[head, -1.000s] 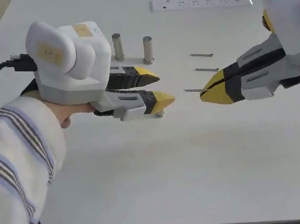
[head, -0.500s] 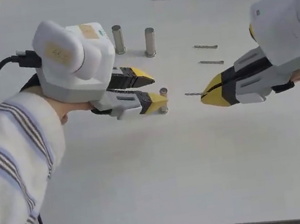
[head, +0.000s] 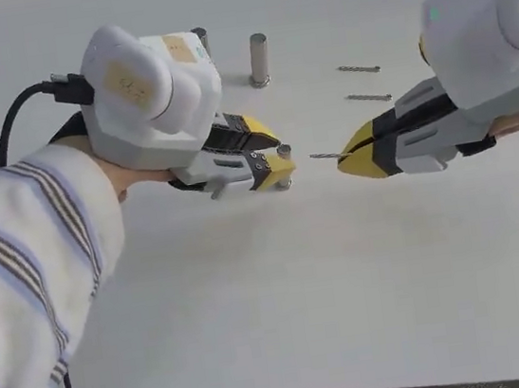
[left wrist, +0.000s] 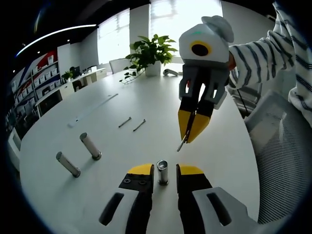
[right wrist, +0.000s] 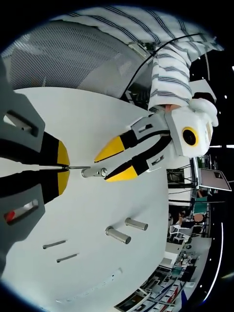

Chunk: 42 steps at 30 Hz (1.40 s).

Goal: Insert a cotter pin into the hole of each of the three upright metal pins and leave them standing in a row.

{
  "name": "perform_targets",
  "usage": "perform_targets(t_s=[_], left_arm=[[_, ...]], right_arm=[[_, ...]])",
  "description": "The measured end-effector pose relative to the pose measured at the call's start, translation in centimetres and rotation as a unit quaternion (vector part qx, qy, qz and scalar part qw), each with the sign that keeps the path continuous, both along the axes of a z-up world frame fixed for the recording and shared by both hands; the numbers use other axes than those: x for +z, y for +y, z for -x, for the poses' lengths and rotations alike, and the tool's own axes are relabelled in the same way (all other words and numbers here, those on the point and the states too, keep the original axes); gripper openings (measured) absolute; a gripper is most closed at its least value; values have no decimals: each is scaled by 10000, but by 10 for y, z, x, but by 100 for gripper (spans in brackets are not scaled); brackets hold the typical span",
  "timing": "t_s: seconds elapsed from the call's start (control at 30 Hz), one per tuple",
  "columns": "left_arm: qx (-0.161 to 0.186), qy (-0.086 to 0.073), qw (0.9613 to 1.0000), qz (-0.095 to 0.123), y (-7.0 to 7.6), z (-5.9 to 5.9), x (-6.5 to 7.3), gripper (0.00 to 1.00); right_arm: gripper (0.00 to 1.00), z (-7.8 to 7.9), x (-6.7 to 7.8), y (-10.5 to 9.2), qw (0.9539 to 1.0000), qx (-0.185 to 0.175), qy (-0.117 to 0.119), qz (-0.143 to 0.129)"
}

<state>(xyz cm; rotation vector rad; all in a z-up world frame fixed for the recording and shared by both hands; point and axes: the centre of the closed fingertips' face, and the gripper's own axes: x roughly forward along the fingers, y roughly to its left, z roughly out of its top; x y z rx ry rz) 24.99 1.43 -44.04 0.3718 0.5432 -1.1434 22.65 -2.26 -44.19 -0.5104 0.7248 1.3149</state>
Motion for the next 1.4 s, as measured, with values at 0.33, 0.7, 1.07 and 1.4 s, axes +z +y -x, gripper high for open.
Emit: perform_targets(t_s=[0.33,0.7,1.07,1.4], left_arm=[[-59,-69,9999,-69,-2,-4,1,6],[-144,-84,9998,-130,5,-11,-2,6],[-188,-143,9996,-174,5,-11,-4,6],[-129,-108,9997,-173,6,-8,-5,6]], right_arm=[[0,-4,0,1,10000,53,-18,79],[0,-15,-1,12,9997,146,-153,100],[0,-19,-5,22,9993,296,-225,97],[0,-24,-12,27,9992,316,-241,82]])
